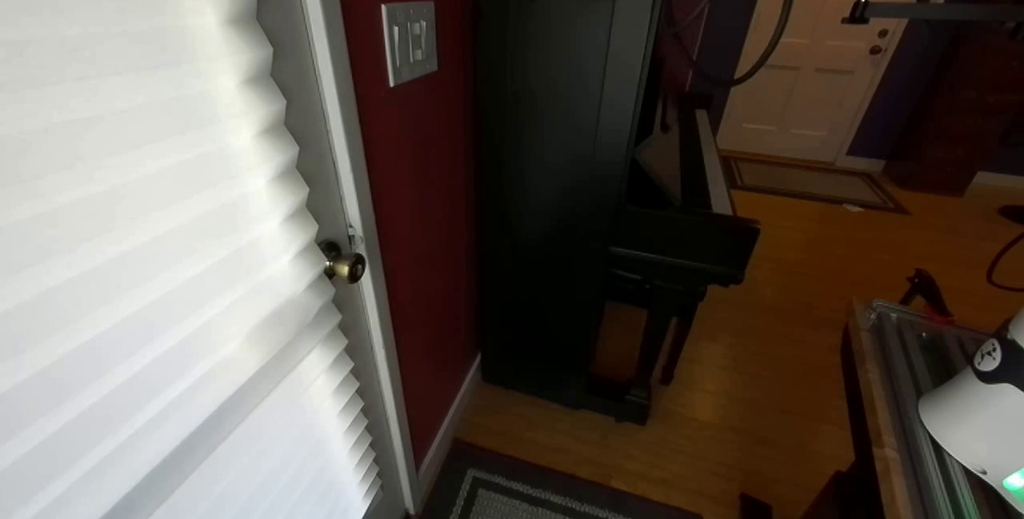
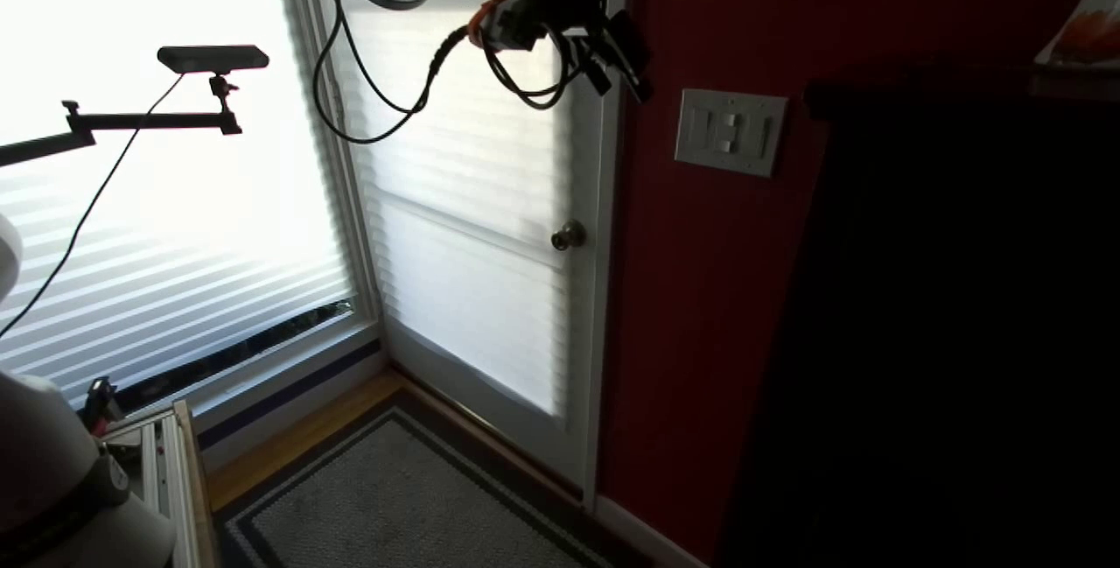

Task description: Flip the rightmost light switch upwards

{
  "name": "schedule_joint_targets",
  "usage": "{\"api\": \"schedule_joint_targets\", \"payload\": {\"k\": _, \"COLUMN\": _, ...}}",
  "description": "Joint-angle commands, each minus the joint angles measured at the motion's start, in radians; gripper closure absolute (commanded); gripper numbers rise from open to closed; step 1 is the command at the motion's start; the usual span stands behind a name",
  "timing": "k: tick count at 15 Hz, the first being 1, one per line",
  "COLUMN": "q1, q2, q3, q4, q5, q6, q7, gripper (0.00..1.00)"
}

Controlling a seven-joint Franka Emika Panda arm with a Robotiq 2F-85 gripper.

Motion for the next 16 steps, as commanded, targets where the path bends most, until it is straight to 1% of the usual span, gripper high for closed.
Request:
{"api": "schedule_joint_targets", "payload": {"k": 1, "q1": 0.019, "q2": 0.016, "q3": -0.020, "q4": 0.016, "q5": -0.001, "q6": -0.001, "q7": -0.003, "gripper": 0.00}}
{"api": "schedule_joint_targets", "payload": {"k": 6, "q1": 0.020, "q2": 0.026, "q3": -0.020, "q4": 0.029, "q5": -0.002, "q6": -0.001, "q7": -0.004, "gripper": 0.00}}
{"api": "schedule_joint_targets", "payload": {"k": 8, "q1": 0.008, "q2": 0.083, "q3": -0.020, "q4": 0.081, "q5": -0.049, "q6": 0.043, "q7": 0.029, "gripper": 0.00}}
{"api": "schedule_joint_targets", "payload": {"k": 11, "q1": 0.015, "q2": 0.156, "q3": -0.036, "q4": 0.152, "q5": -0.041, "q6": 0.088, "q7": -0.010, "gripper": 0.00}}
{"api": "schedule_joint_targets", "payload": {"k": 12, "q1": 0.015, "q2": 0.187, "q3": -0.043, "q4": 0.188, "q5": -0.039, "q6": 0.084, "q7": -0.010, "gripper": 0.19}}
{"api": "schedule_joint_targets", "payload": {"k": 16, "q1": 0.027, "q2": 0.302, "q3": -0.060, "q4": 0.301, "q5": 0.055, "q6": 0.080, "q7": -0.127, "gripper": 0.50}}
